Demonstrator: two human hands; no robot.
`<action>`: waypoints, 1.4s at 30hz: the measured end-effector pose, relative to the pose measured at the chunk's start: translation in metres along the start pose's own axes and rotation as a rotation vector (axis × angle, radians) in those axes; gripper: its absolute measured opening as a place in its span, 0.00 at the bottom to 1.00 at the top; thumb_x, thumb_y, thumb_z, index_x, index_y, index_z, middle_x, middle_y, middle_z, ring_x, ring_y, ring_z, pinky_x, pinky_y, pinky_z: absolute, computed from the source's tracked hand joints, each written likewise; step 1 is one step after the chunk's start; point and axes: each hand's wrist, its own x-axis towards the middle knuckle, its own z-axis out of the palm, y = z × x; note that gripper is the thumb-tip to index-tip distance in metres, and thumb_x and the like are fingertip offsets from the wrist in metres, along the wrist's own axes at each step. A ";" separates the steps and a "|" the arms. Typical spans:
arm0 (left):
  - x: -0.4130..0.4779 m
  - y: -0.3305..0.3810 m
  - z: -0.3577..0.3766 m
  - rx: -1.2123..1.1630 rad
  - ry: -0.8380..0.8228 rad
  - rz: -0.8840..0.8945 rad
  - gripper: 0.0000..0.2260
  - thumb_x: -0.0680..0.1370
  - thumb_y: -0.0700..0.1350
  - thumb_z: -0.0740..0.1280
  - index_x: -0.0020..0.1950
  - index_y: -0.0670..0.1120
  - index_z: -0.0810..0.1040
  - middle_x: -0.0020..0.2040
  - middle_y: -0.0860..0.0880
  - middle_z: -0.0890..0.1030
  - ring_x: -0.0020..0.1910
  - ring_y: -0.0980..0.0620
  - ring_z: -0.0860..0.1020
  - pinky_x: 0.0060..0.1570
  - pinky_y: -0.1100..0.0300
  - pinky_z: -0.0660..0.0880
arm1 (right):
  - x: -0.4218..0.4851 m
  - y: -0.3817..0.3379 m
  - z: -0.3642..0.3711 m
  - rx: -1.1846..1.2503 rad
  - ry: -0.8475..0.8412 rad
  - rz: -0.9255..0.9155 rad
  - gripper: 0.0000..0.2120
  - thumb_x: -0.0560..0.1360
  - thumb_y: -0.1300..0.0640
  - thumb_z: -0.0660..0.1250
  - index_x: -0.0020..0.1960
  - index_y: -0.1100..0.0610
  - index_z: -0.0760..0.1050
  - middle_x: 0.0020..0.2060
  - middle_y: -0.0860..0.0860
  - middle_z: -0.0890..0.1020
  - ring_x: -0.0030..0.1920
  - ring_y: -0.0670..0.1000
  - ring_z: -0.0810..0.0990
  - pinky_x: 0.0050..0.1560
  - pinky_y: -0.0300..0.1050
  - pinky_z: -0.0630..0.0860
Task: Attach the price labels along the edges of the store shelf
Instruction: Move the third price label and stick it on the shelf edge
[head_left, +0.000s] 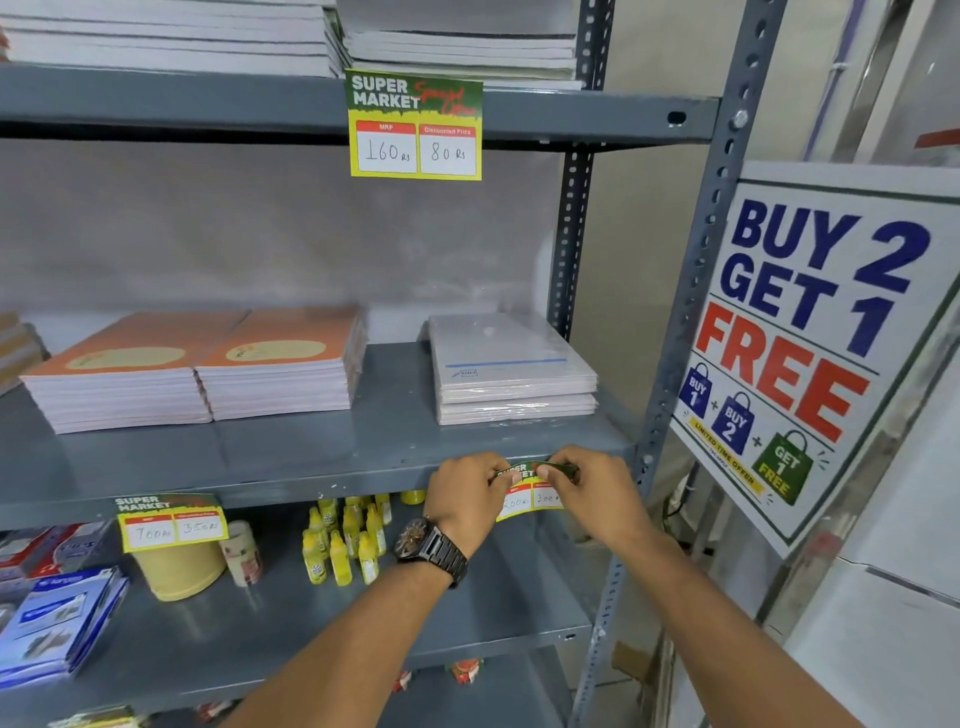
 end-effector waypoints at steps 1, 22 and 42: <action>0.001 -0.001 0.000 0.005 0.000 0.003 0.09 0.75 0.55 0.68 0.44 0.51 0.82 0.38 0.50 0.85 0.38 0.49 0.80 0.34 0.60 0.67 | 0.000 -0.001 0.000 -0.018 0.011 -0.004 0.06 0.75 0.52 0.70 0.42 0.53 0.81 0.34 0.48 0.84 0.35 0.44 0.79 0.33 0.33 0.70; 0.015 0.000 -0.020 0.238 0.034 0.103 0.16 0.72 0.61 0.68 0.45 0.50 0.69 0.46 0.51 0.77 0.45 0.47 0.77 0.39 0.54 0.73 | 0.011 0.000 0.005 -0.306 0.208 -0.014 0.14 0.68 0.43 0.74 0.40 0.50 0.74 0.40 0.44 0.73 0.45 0.51 0.69 0.47 0.50 0.68; 0.030 -0.009 -0.028 0.269 -0.107 0.118 0.19 0.70 0.66 0.68 0.43 0.52 0.71 0.44 0.53 0.78 0.41 0.48 0.76 0.38 0.55 0.74 | 0.035 0.004 -0.009 -0.188 0.011 -0.176 0.17 0.60 0.40 0.78 0.39 0.48 0.76 0.36 0.41 0.75 0.44 0.47 0.70 0.46 0.47 0.67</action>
